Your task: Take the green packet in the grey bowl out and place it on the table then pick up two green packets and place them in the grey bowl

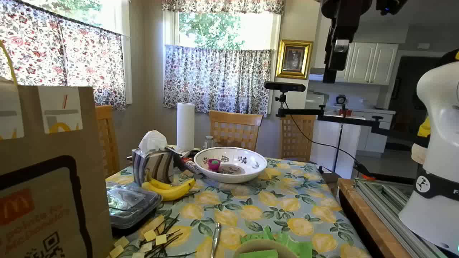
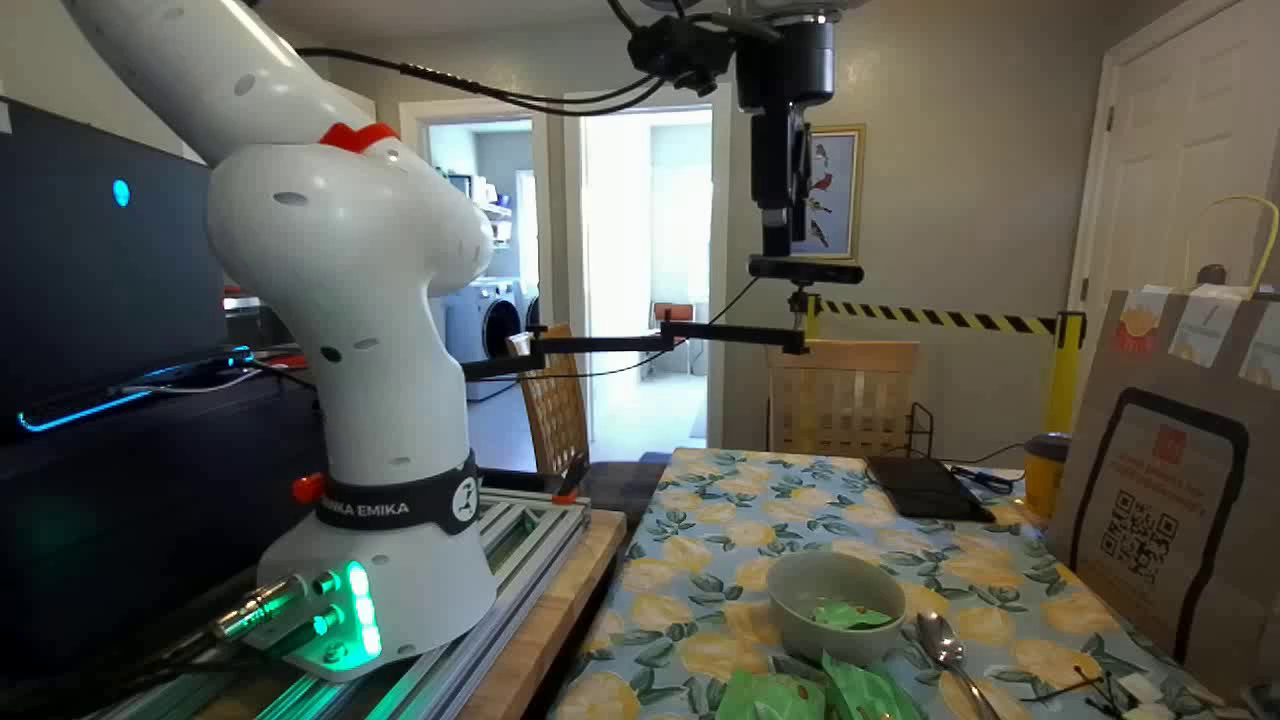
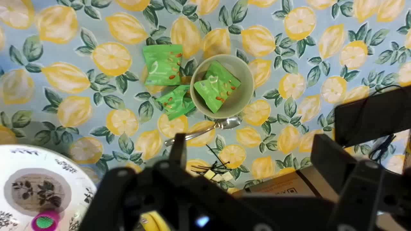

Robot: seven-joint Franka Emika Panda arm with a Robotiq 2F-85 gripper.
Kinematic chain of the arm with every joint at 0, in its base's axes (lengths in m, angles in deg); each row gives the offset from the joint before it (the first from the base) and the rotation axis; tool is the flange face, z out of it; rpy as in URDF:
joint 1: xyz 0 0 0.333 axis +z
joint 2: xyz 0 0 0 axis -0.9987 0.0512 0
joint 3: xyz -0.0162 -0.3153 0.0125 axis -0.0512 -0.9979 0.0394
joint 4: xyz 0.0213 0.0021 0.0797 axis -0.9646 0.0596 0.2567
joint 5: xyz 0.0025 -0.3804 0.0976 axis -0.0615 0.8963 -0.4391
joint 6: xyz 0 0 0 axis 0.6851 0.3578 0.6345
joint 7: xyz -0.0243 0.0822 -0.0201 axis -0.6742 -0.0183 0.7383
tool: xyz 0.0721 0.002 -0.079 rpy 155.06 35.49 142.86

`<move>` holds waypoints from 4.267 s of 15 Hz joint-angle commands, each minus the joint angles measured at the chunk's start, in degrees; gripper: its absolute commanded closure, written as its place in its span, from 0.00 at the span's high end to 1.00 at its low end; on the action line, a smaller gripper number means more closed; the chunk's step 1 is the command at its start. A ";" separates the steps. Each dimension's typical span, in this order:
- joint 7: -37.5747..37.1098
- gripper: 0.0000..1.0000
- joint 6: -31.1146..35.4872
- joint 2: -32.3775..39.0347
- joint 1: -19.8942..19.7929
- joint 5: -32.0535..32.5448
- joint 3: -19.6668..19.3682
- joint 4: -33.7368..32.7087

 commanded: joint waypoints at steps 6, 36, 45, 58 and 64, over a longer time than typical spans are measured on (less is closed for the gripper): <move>-6.70 1.00 6.48 4.50 -7.37 -0.22 -0.66 0.36; 6.92 1.00 13.66 28.53 -6.25 17.09 -0.02 0.53; 15.44 1.00 21.86 38.45 -0.69 27.84 2.43 -0.85; 17.92 1.00 32.18 43.10 0.68 29.27 2.52 0.25; 31.08 1.00 43.24 51.14 1.57 22.93 2.46 -0.61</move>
